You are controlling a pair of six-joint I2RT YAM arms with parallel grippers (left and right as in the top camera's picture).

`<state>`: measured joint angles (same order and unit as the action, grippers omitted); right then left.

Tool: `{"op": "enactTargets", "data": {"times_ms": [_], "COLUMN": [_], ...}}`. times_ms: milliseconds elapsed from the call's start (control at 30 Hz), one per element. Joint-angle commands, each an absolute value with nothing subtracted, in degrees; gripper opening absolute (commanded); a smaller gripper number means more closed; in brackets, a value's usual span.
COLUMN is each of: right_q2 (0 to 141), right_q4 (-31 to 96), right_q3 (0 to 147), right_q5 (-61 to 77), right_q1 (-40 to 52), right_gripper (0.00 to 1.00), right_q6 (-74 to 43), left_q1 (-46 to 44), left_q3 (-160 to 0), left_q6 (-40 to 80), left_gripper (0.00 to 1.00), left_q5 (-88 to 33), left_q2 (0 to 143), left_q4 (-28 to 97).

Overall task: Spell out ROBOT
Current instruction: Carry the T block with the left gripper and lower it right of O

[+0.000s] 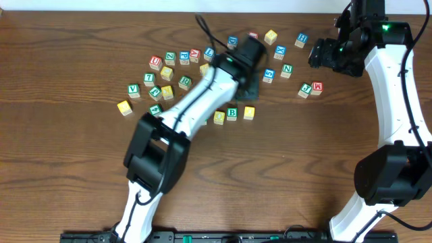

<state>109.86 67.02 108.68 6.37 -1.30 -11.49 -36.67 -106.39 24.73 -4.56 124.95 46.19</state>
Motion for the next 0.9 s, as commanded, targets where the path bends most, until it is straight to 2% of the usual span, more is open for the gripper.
{"op": "enactTargets", "data": {"times_ms": [0,233,500,867], "right_q2": [109.9,109.9,109.9,109.9], "right_q4": [67.1,67.1,66.7,66.5], "right_q3": [109.0,109.0,109.0,109.0], "right_q5": [5.9,5.9,-0.1,0.4], "right_q1": [-0.3,-0.3,-0.4,-0.7], "right_gripper": [0.82,0.82,0.87,0.88], "right_q6": [-11.5,-11.5,-14.3,-14.8], "left_q1": [-40.1,-44.9,-45.0,-45.0], "left_q3": [-106.1,-106.1,-106.1,-106.1], "left_q6": [28.3,31.0,32.1,32.0], "left_gripper": [0.27,0.27,0.27,0.27], "left_q5": [-6.0,-4.9,-4.9,-5.4], "left_q2": [124.8,125.1,127.2,131.5], "left_q4": [47.0,47.2,45.6,43.0]}}
